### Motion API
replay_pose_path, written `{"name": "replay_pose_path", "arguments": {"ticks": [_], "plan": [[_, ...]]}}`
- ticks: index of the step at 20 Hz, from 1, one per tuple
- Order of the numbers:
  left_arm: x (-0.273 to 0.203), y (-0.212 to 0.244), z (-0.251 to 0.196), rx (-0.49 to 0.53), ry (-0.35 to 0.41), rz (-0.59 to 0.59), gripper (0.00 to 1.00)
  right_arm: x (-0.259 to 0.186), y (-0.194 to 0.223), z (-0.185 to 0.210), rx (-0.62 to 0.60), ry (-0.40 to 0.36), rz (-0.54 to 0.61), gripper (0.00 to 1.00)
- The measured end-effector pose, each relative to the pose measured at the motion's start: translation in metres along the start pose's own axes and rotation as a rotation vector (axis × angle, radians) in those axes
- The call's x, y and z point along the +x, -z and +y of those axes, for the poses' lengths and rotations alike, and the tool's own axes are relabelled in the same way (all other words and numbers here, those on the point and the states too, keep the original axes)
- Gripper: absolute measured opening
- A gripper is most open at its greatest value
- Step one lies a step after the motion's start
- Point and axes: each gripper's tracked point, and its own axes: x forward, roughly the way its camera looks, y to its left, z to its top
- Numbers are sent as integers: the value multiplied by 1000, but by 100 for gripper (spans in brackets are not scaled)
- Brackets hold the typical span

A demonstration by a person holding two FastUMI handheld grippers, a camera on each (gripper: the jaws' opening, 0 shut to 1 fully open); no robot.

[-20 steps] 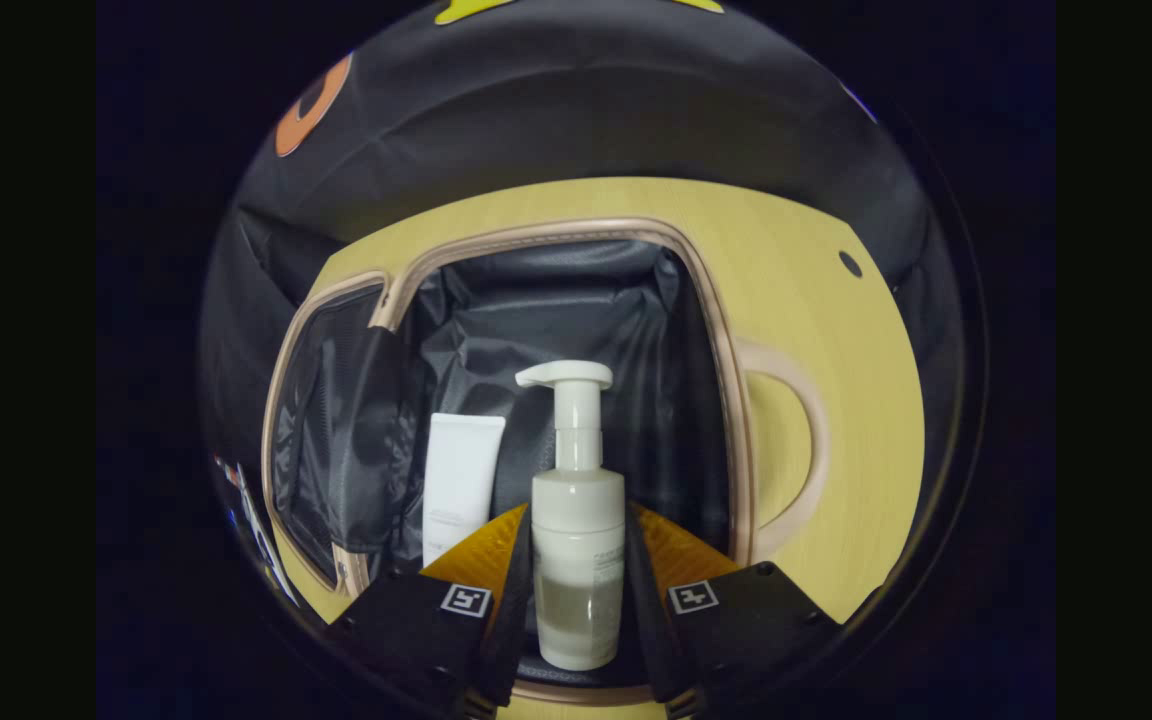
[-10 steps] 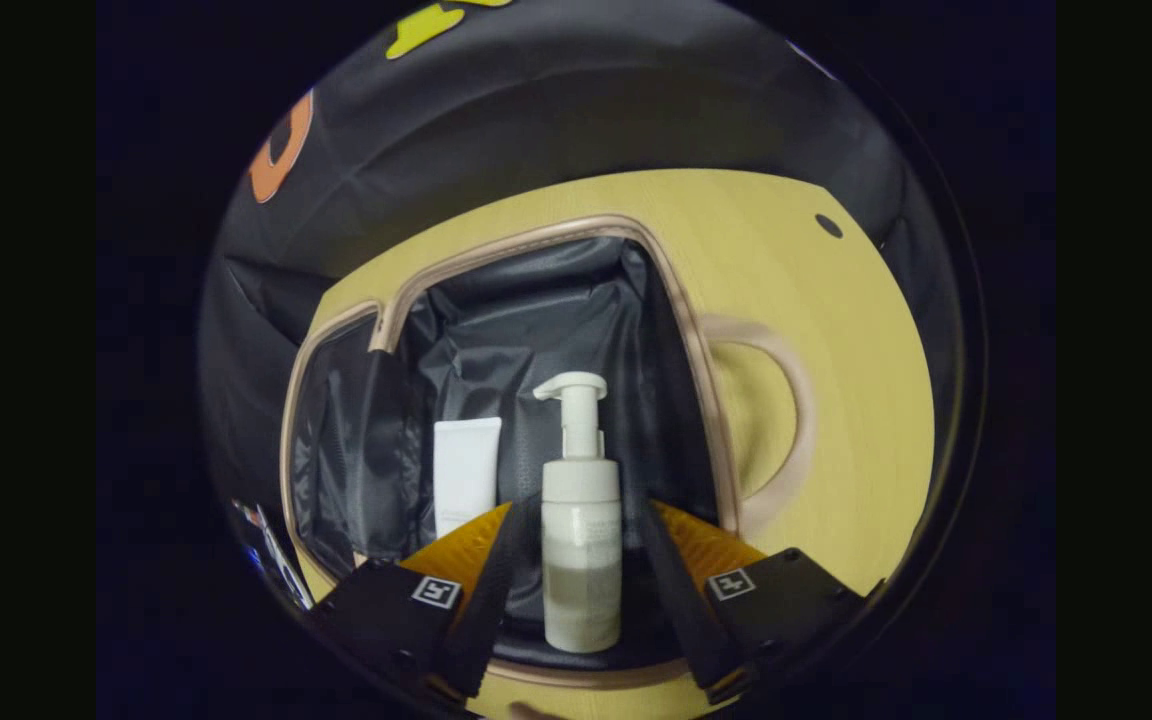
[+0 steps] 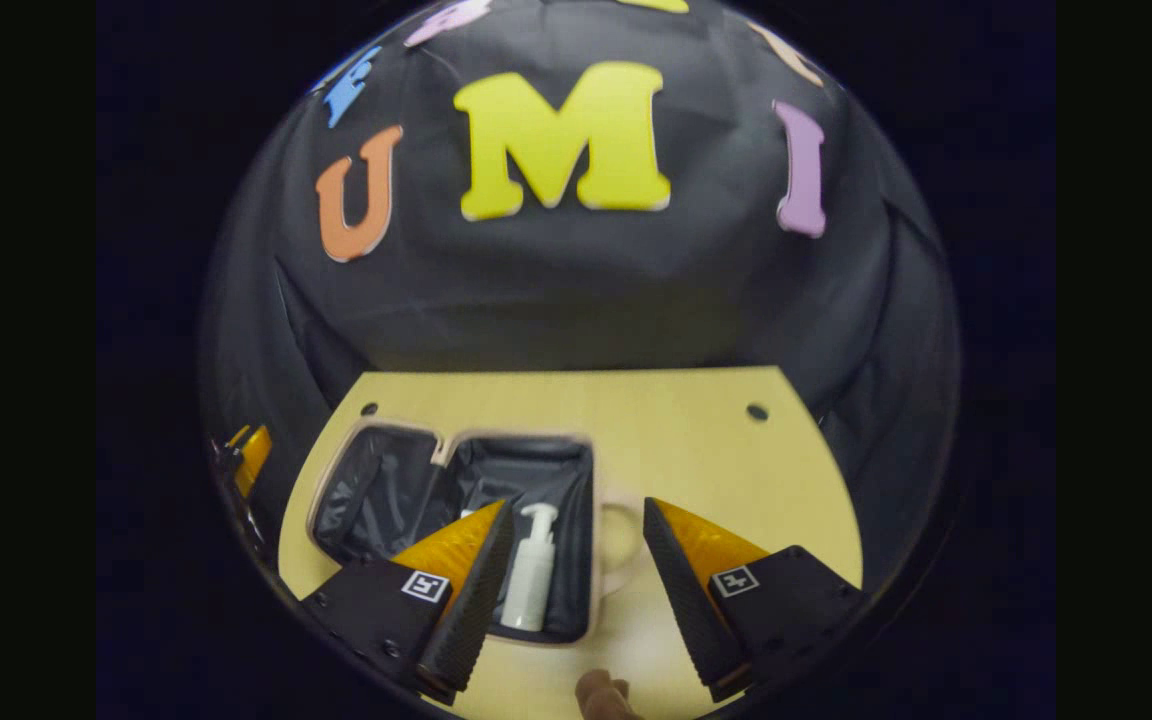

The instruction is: First open the suitcase, pack the skin care products into it, and then close the suitcase.

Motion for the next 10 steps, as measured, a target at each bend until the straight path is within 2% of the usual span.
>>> {"name": "replay_pose_path", "arguments": {"ticks": [2, 4, 6, 8, 10], "plan": [[20, 26, 17, -80, 15, 65, 100, -37, -35, -18, -9, 25, -127, 75], [37, 45, 38, -200, 11, 99, 100, -75, -66, -35, -23, 41, -249, 80], [49, 67, 51, -333, 12, 145, 99, -101, -81, -46, -61, 52, -317, 80], [60, 86, 57, -513, 36, 189, 98, -115, -81, -54, -85, 56, -331, 80], [70, 100, 56, -742, 86, 227, 98, -124, -80, -64, -91, 49, -333, 80]]}}
